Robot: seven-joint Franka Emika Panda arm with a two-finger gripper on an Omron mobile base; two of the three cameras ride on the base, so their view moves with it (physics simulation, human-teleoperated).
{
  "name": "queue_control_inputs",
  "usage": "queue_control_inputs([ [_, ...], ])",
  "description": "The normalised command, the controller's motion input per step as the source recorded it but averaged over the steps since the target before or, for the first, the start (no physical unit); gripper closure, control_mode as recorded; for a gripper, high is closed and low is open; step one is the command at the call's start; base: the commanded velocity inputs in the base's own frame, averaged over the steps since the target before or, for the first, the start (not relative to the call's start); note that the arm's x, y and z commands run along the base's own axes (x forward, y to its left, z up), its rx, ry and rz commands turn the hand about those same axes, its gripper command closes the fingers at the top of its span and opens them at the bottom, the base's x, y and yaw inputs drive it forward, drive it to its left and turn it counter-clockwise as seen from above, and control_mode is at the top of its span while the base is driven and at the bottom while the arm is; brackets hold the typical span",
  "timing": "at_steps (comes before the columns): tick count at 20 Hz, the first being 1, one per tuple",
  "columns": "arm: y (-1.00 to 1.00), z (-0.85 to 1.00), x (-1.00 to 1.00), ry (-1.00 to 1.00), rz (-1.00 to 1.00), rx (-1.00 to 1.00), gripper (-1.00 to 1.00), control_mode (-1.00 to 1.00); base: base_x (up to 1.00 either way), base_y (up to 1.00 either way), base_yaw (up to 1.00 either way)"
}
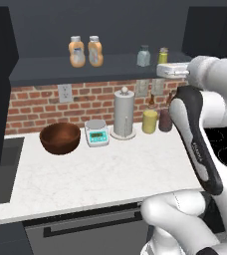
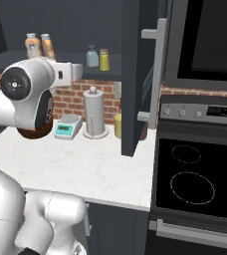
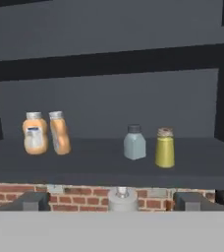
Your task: Put the shaker and condiment bottle from the counter next to their counterparts in the cabinet.
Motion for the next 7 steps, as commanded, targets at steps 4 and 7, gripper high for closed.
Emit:
queue_control_inputs([
  [4, -0.21, 0.37, -1.0, -0.4, 0.26, 0.05, -1.0, -1.0, 0.0, 0.0, 0.0],
  [7, -0.1, 0.23, -1.0, -0.38, 0.12, 0.0, -1.0, -1.0, 0.0, 0.0, 0.0],
])
